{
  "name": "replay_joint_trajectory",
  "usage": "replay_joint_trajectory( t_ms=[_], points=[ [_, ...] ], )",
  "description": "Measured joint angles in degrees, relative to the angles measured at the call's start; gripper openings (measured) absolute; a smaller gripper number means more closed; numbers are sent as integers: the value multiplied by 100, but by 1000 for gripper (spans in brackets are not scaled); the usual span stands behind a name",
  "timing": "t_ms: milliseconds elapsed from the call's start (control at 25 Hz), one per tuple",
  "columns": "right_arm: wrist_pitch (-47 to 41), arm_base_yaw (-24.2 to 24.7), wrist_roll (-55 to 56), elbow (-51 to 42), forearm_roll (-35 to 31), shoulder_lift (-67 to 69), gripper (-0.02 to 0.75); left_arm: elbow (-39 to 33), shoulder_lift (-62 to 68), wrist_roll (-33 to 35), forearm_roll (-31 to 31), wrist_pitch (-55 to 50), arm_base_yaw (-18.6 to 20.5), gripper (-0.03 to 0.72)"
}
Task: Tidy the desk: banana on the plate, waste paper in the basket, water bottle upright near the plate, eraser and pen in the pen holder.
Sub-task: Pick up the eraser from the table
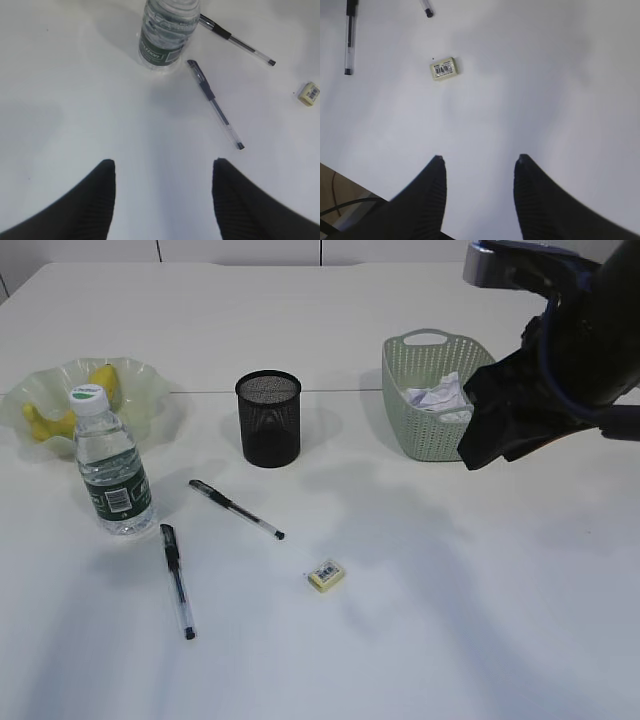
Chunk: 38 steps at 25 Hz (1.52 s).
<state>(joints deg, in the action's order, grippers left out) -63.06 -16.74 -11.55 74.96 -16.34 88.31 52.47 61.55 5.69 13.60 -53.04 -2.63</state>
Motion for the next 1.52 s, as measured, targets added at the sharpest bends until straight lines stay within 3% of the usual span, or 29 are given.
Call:
replay_joint_trajectory(
  t_ms=[520, 880, 1160, 1520],
  points=[
    [-2, -1296, 461, 25, 1051, 55, 331, 0, -5, -9, 158, 23, 0, 435],
    [-101, -1317, 472, 764, 1358, 1402, 332, -8, -5, -9, -259, 41, 0, 457],
    [-211, -1317, 472, 1506, 1302, 2210, 331, -8, -5, -9, -125, 13, 0, 568],
    [-405, -1342, 460, 1824, 1254, 2925, 331, -8, -5, -9, 33, -334, 0, 576]
  ],
)
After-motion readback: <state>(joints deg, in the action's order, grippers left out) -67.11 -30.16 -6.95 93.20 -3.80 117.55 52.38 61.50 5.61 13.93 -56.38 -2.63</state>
